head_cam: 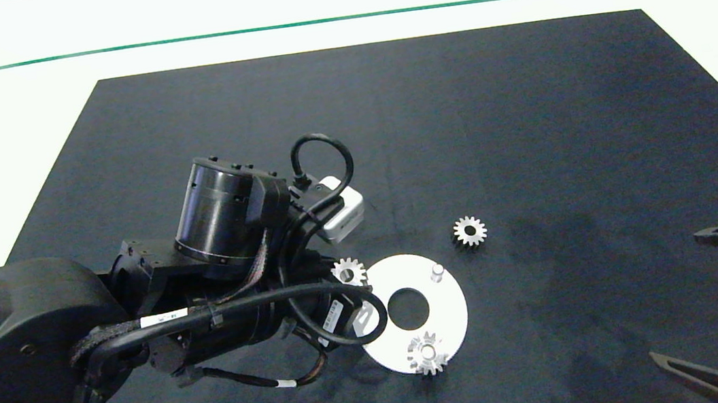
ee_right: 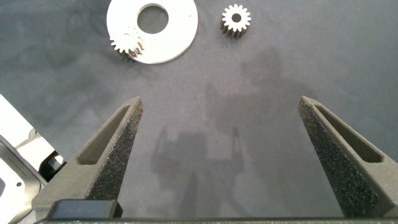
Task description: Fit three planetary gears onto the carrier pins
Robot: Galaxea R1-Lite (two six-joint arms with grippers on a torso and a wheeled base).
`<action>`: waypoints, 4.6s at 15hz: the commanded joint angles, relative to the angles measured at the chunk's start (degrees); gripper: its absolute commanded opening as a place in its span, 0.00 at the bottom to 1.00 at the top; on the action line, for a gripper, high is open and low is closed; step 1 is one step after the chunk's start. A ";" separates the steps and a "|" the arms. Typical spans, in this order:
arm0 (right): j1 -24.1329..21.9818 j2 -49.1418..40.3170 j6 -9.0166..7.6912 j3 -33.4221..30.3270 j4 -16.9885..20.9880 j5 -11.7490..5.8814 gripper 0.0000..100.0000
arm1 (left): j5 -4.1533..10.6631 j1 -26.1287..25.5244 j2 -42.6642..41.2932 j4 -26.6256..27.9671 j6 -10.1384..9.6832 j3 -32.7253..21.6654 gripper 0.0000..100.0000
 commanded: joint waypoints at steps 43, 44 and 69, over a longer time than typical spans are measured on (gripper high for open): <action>0.90 0.23 -0.19 0.09 0.12 0.14 1.00 | 0.92 -1.59 2.23 -3.12 3.40 0.55 0.22; 1.16 0.23 -0.19 0.09 0.12 0.14 1.00 | 0.92 -1.50 2.14 -3.12 3.40 0.90 0.22; 1.96 -0.21 -0.19 0.27 0.21 -0.12 1.00 | 0.92 -1.50 3.20 -7.86 2.96 4.07 0.22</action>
